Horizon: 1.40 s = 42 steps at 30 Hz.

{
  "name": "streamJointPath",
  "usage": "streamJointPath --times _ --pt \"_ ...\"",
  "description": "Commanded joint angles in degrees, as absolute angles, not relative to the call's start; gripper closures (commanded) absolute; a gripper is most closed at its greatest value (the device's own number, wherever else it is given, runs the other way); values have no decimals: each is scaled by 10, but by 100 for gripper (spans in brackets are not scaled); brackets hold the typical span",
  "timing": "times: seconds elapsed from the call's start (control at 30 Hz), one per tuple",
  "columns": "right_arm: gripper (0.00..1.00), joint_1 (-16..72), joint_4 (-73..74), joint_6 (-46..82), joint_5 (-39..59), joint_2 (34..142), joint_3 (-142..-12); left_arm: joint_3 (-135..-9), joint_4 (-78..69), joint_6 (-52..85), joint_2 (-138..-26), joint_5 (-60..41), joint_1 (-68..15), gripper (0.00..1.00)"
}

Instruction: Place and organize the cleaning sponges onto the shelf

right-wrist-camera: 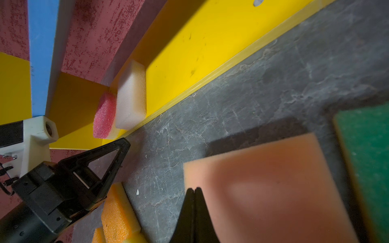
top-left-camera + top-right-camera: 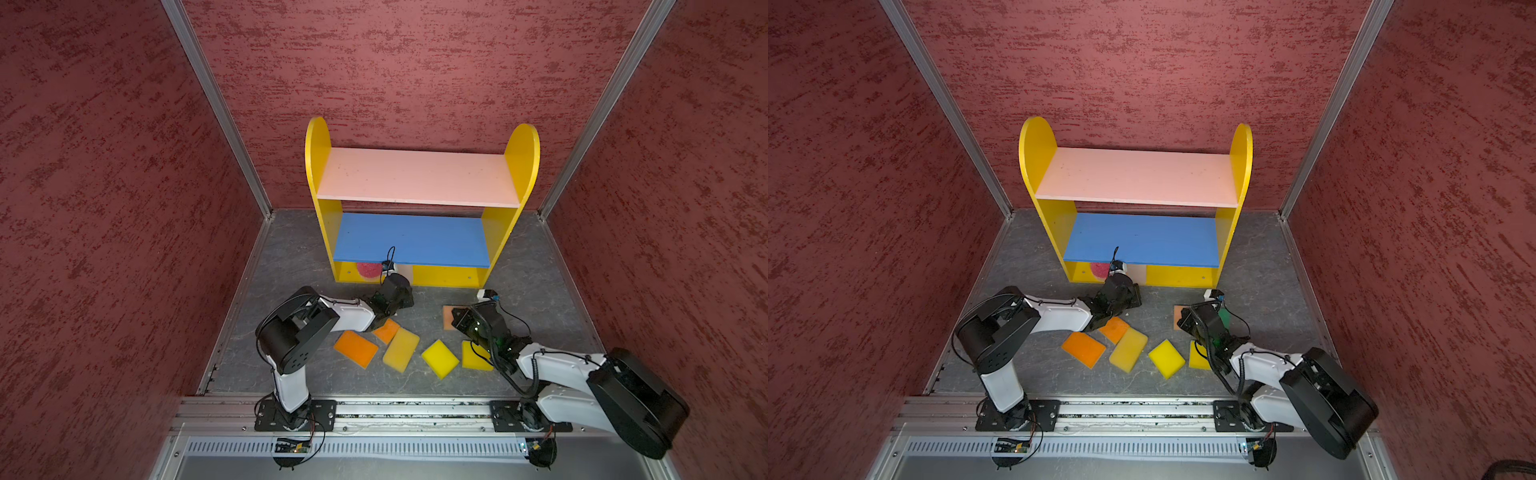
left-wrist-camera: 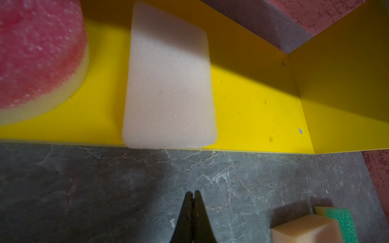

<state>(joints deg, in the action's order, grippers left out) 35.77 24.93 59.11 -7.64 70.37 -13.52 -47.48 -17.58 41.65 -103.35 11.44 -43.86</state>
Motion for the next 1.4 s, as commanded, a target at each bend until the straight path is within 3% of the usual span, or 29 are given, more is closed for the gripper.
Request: streamJointPath --times 0.0,0.17,0.43,0.67,0.73,0.93,1.0,1.37 --pt "100 354 221 563 -65 698 -167 -475 -192 405 -1017 109 -445 100" --pt "100 376 208 512 -52 736 -224 -442 -166 403 -948 105 -472 100" --pt "100 441 372 567 -33 915 -297 -354 -57 423 -753 179 -493 100" --pt "100 452 486 603 -37 1023 -334 -298 77 432 -568 251 -484 90" --pt "100 452 509 598 -43 1040 -346 -283 105 441 -523 260 -474 80" --pt "100 453 510 616 -85 1078 -382 -246 145 462 -442 269 -450 36" --pt "100 453 498 622 -99 1089 -396 -238 160 470 -423 267 -446 27" --pt "100 453 492 627 -120 1137 -448 -208 270 503 -303 290 -434 21"
